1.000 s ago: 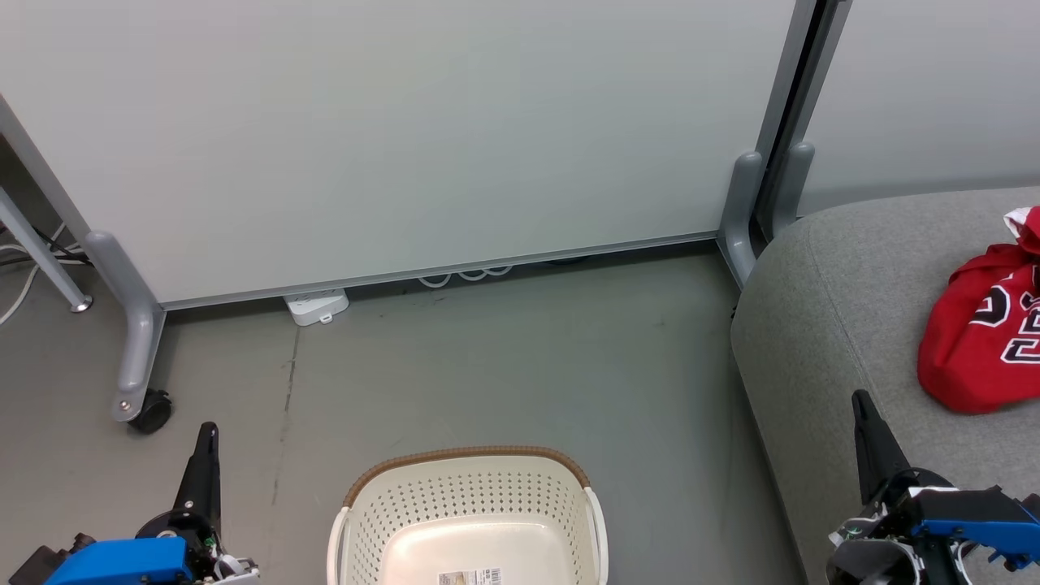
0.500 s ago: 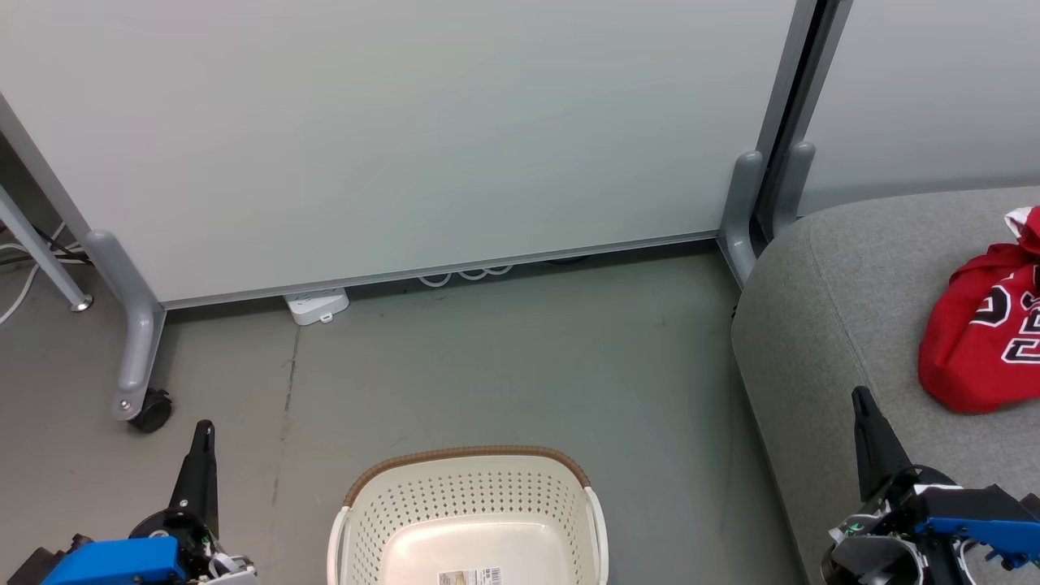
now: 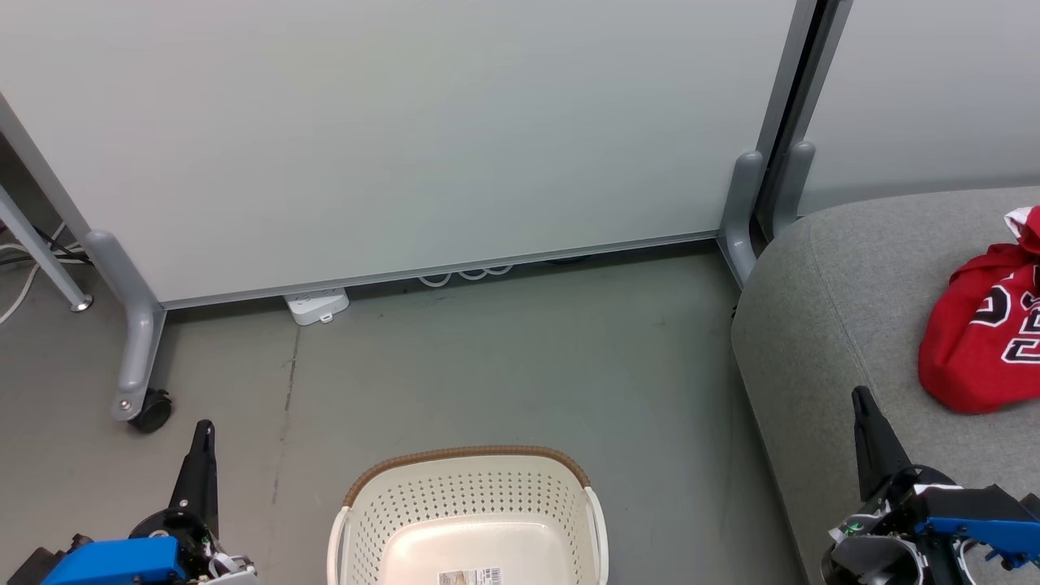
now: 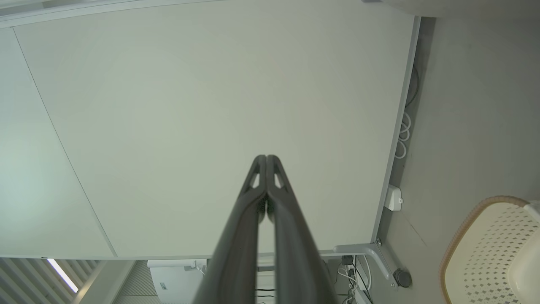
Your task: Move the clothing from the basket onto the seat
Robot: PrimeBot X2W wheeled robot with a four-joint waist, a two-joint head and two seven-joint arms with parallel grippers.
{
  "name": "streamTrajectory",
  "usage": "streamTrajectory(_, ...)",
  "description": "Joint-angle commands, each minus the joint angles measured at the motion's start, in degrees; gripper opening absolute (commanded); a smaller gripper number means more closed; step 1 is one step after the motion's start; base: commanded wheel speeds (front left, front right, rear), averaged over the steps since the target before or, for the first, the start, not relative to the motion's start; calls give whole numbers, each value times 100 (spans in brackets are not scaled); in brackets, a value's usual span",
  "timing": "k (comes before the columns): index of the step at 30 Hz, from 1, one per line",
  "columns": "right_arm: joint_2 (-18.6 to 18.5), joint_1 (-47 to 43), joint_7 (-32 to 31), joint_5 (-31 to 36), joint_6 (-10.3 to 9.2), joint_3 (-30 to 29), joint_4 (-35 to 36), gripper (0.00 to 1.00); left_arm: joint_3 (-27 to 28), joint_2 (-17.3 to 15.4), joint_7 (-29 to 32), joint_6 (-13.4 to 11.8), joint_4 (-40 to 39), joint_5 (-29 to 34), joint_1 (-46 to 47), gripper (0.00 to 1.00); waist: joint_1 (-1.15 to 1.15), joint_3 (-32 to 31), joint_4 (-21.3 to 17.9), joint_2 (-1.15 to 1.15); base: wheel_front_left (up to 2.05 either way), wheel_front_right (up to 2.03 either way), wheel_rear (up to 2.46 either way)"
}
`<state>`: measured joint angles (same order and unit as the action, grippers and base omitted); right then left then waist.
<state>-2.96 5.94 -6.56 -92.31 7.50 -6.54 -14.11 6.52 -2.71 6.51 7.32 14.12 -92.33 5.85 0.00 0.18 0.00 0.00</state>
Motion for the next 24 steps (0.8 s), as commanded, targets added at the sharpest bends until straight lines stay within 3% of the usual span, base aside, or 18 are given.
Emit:
streamTrajectory(1,19,55,-17,-18,-2,-6,21,0,17,-32,26,38,-15,-16,70,0,0,0,0,0,0,0,0)
streamTrajectory(24,18,54,-16,-19,-2,-5,20,0,16,-32,25,38,-15,-17,70,0,0,0,0,0,0,0,0)
